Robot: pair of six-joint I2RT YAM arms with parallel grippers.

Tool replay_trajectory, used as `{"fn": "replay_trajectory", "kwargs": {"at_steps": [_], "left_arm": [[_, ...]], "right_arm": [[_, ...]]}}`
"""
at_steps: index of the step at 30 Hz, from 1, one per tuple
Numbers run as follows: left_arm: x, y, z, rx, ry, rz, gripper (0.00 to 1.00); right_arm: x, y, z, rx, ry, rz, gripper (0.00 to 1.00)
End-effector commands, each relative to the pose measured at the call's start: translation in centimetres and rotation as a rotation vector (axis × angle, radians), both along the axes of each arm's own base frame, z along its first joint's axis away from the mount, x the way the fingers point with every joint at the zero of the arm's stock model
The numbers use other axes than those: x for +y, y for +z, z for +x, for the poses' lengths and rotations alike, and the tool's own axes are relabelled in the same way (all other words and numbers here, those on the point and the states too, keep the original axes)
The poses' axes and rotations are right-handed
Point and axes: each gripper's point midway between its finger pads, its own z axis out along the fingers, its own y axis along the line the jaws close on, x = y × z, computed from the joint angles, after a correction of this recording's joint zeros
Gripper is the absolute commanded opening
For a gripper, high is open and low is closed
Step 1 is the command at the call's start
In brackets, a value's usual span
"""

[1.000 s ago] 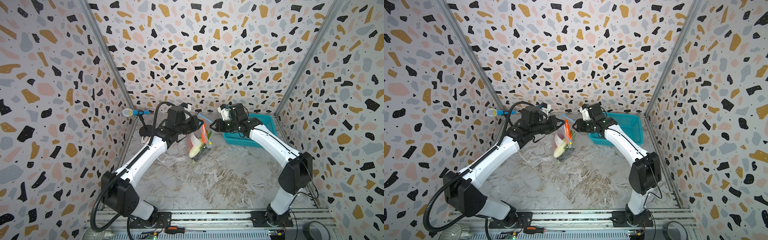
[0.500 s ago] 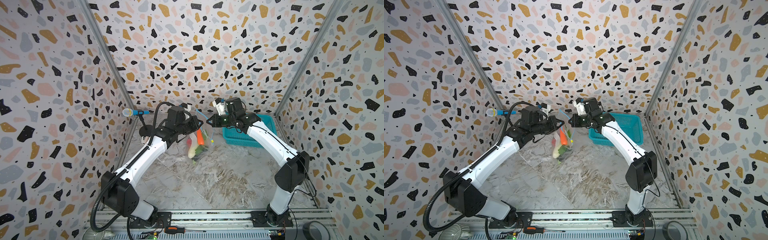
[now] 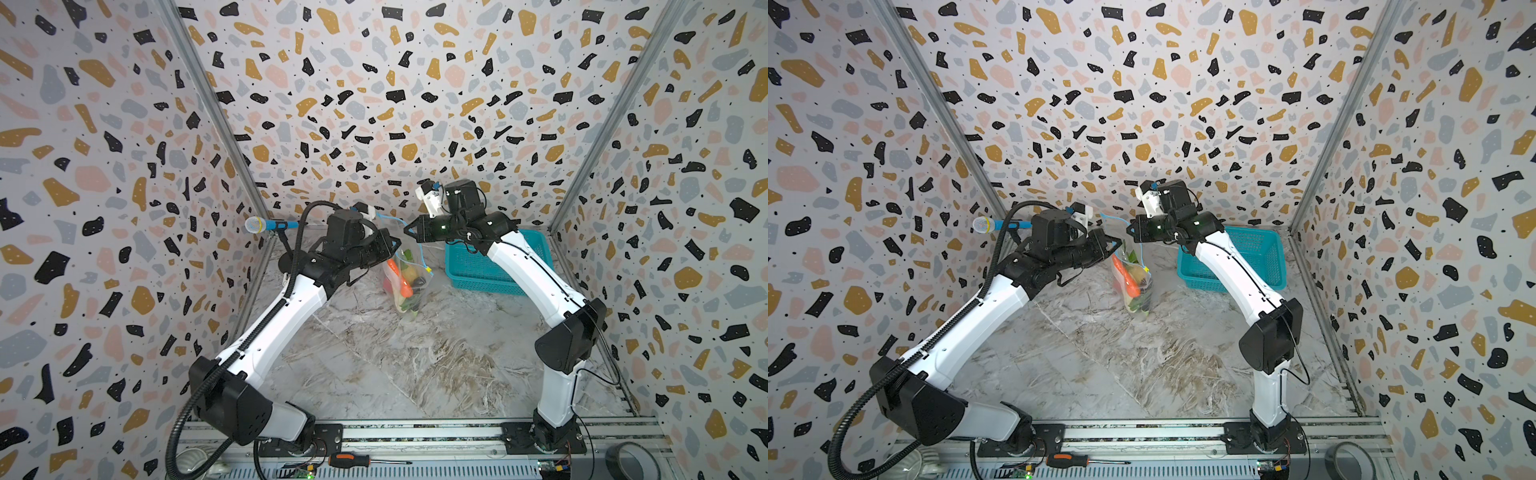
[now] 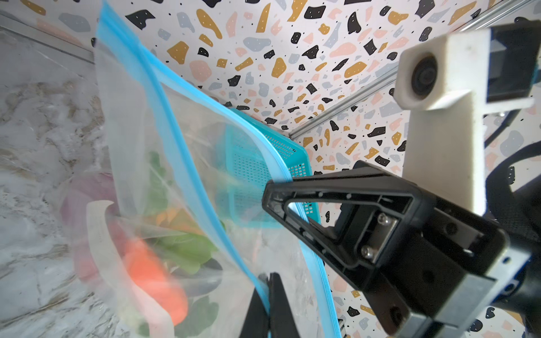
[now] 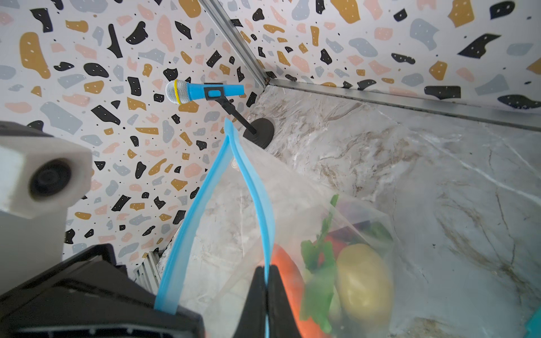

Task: Place the food in the zip-top bag and seal the zipper
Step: 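Grasp the blue zipper edge of the bag with the right gripper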

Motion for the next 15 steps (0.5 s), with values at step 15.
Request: {"fn": "replay_trajectory", "kwargs": {"at_steps": [15], "left_arm": [[0.9,2.7,-1.9,-0.037,0.074,-0.046,0.0]], "right_arm": [[1.2,6.0,-1.9,-0.13,0.079,0.066,0.01]]}}
